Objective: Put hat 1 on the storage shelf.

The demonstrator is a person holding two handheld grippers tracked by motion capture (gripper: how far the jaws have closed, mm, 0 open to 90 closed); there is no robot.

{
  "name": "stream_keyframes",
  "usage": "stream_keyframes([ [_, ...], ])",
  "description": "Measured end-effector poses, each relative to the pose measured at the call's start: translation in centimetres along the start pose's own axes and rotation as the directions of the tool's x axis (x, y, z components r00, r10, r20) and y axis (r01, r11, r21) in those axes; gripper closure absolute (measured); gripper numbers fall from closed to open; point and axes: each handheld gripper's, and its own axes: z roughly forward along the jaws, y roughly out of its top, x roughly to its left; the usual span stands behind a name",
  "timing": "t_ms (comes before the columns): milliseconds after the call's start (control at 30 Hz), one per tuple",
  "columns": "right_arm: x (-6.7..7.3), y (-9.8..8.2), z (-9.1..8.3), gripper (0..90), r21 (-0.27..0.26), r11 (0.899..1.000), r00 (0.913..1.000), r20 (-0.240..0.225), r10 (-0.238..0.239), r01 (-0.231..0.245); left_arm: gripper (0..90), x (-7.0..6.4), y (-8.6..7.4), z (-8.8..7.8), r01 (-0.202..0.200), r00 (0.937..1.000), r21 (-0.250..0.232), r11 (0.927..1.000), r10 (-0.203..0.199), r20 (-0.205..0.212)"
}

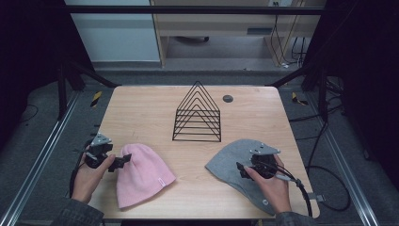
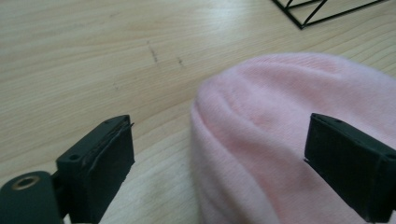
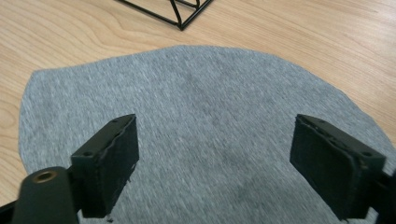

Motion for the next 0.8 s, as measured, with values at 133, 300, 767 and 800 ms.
stream_keyframes([
  [133, 0.0, -0.1, -0.7, 29.9, -0.017, 1.000, 0.9999, 0.011, -0.010, 0.010, 12.9, 0.7, -0.1, -0.2, 0.047, 0.9988, 0.000, 0.9989, -0.047, 0.012],
  [300, 0.3, -0.2, -0.9, 32.7, -0.015, 0.999, 0.9987, 0.023, -0.046, 0.046, 17.0, 0.7, -0.2, 0.1, 0.043, 0.9989, 0.035, 0.9985, -0.043, 0.016],
  [767, 0.5, -0.1, -0.2, 29.4, 0.026, 0.999, 0.9994, 0.000, -0.035, 0.035, 35.4, 0.6, -0.2, 2.0, 0.032, 0.9992, 0.134, 0.9904, -0.035, 0.019],
  [800, 0.6, 0.0, -0.2, 29.7, 0.029, 0.999, 0.9993, 0.001, -0.038, 0.038, 39.6, 0.5, -0.1, 2.1, 0.030, 0.9989, 0.133, 0.9907, -0.035, 0.033],
])
